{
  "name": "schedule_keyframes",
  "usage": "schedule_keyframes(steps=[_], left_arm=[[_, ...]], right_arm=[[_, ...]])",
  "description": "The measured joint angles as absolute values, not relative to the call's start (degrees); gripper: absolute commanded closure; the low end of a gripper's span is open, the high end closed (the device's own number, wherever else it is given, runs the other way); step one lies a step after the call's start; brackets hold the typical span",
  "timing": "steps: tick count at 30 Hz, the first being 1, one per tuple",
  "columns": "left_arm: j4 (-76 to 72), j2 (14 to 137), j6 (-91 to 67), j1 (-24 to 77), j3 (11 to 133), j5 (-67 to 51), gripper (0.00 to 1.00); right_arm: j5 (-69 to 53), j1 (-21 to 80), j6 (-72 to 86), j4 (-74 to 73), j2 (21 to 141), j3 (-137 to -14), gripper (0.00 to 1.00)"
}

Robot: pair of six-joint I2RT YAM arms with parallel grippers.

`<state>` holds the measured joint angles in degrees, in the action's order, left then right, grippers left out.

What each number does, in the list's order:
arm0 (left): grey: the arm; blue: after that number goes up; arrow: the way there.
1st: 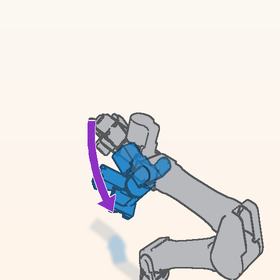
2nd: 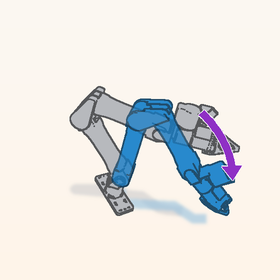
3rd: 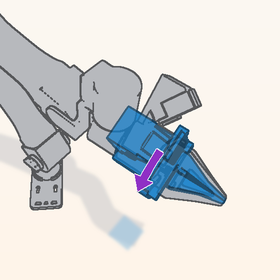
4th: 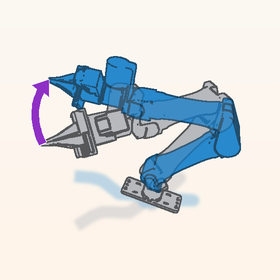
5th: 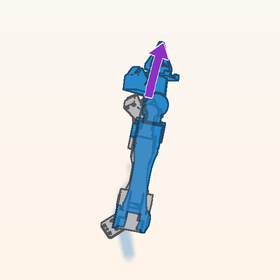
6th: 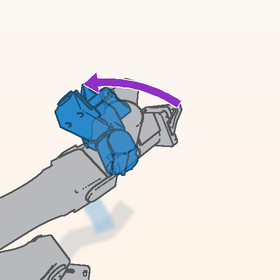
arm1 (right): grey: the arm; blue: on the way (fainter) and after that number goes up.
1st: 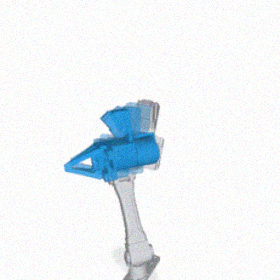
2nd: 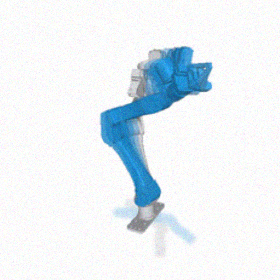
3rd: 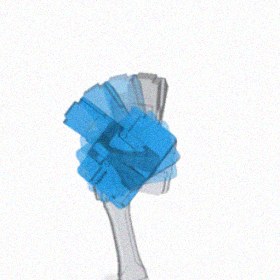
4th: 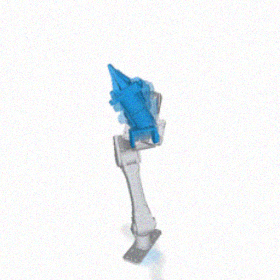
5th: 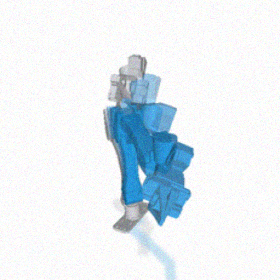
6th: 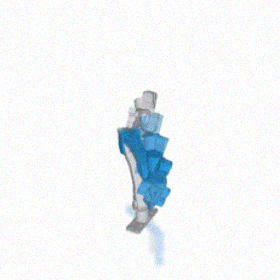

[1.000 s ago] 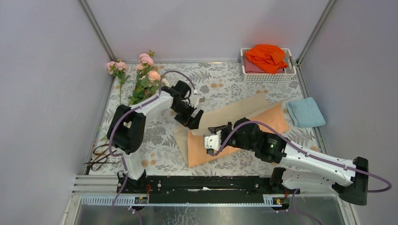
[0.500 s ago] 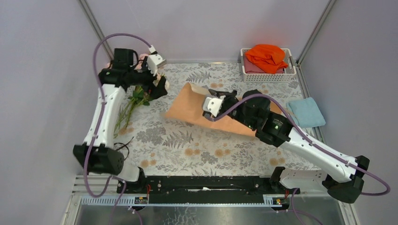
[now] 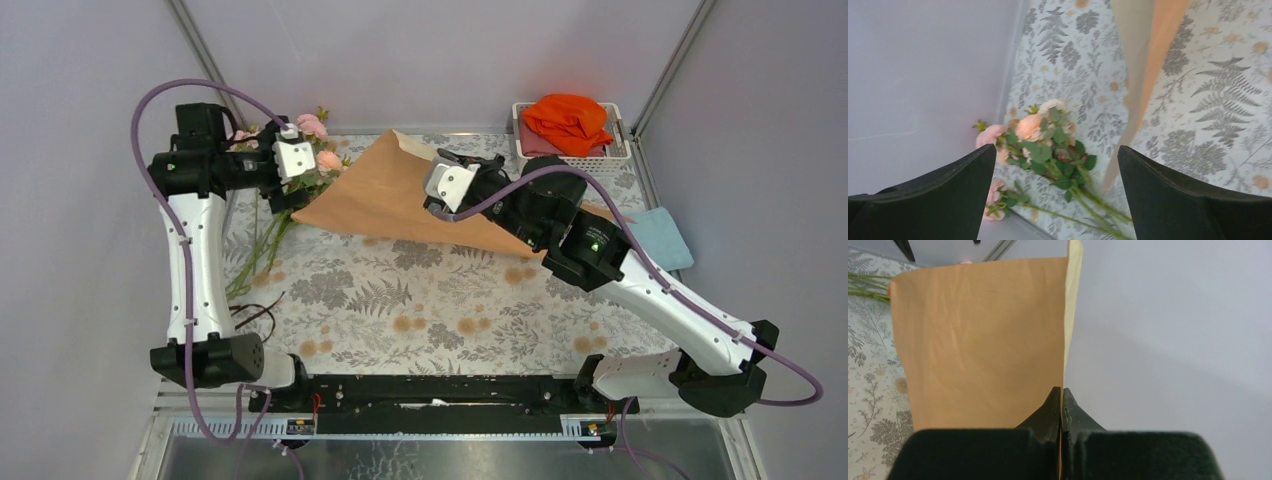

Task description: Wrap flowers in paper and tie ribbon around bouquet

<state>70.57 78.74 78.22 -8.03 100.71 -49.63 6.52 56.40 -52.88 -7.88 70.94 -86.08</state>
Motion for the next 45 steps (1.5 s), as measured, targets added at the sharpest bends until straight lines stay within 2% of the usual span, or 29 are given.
schedule_keyframes(steps=[6,11,14,17,25,30,31,33,36,37,38,45], left_arm=[[77.8,83.5,86.7,-16.1,108.4,-55.4,0.01],[78.5,77.6,90.0,-15.6,97.6,-57.9,0.01],[76.1,71.9,85.6,-13.8,91.7,-59.1,0.01],[71.7,69.6,79.9,-12.7,91.1,-60.8,0.01],[65.0,73.6,74.6,-5.1,83.6,-58.8,0.01],[57.4,75.3,66.2,-4.5,82.1,-57.4,0.02],[55.3,75.3,64.7,-4.5,82.0,-57.1,0.06],[50.8,75.3,62.0,-4.5,81.4,-55.9,0.27],[47.2,75.5,61.3,-4.5,79.1,-53.3,0.87],[47.1,75.7,60.7,-4.5,78.6,-52.8,0.96],[47.1,76.0,60.9,-4.5,78.1,-52.3,1.0],[45.1,76.6,58.0,-4.5,78.5,-51.3,1.0]], right_arm=[[8.4,54.5,-52.9,-9.9,71.7,-87.2,1.0],[8.7,51.6,-52.9,-10.4,72.8,-87.2,1.0],[7.3,51.5,-53.0,-11.6,73.6,-87.6,1.0],[5.1,51.5,-53.1,-12.6,74.3,-88.0,1.0],[1.3,51.5,-52.4,-14.0,74.3,-89.0,1.0],[-2.1,51.5,-52.0,-15.1,74.1,-89.0,1.0],[-2.7,51.5,-51.8,-15.2,74.0,-89.0,1.0],[-3.8,51.5,-51.3,-15.5,73.4,-89.0,1.0],[-4.7,51.3,-50.6,-16.0,71.8,-89.0,1.0],[-5.0,51.2,-50.5,-16.0,71.2,-89.0,1.0],[-5.3,50.9,-50.3,-16.0,70.8,-89.0,1.0],[-7.4,48.2,-48.8,-14.9,71.9,-89.1,1.0]])
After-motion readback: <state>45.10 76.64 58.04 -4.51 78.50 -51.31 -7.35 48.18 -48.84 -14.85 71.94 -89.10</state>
